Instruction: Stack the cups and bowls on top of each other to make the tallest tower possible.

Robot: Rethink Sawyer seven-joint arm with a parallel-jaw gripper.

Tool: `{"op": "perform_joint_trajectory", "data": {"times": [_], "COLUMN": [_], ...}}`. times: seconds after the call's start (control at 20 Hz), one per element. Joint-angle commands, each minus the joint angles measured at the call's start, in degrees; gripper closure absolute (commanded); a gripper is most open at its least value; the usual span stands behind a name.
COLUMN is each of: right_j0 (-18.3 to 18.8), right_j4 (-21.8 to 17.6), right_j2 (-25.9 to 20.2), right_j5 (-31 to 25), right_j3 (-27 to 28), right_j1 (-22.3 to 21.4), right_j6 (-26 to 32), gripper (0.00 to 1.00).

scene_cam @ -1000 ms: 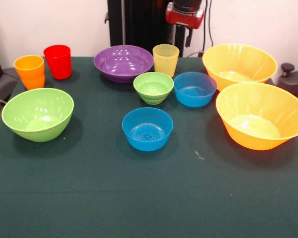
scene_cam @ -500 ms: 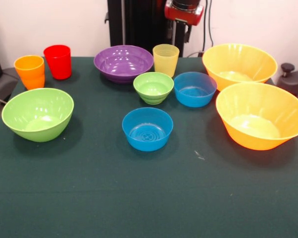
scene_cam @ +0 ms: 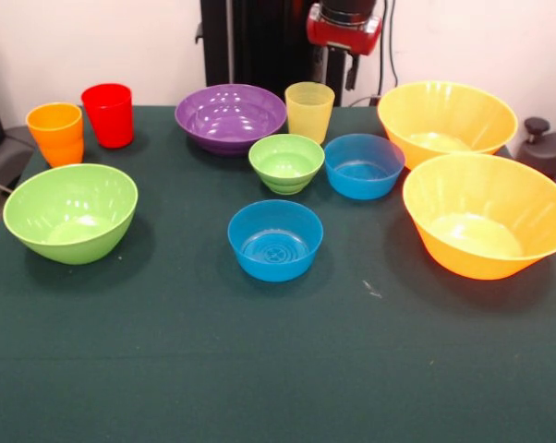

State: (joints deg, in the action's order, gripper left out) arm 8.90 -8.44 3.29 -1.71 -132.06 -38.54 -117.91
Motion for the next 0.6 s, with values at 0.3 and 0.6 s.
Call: {"op": "perform_joint_trajectory", "data": {"times": [0.3, 0.6], "right_j0": [-3.3, -5.95], "right_j4": [-0.86, -1.05], "right_j2": [-1.71, 2.47], "right_j5": [7.67, 9.6], "right_j3": [5.54, 5.82], "right_j1": [2.63, 5.96], "right_j6": [-6.48, -5.88], "gripper": [0.0, 0.0]}}
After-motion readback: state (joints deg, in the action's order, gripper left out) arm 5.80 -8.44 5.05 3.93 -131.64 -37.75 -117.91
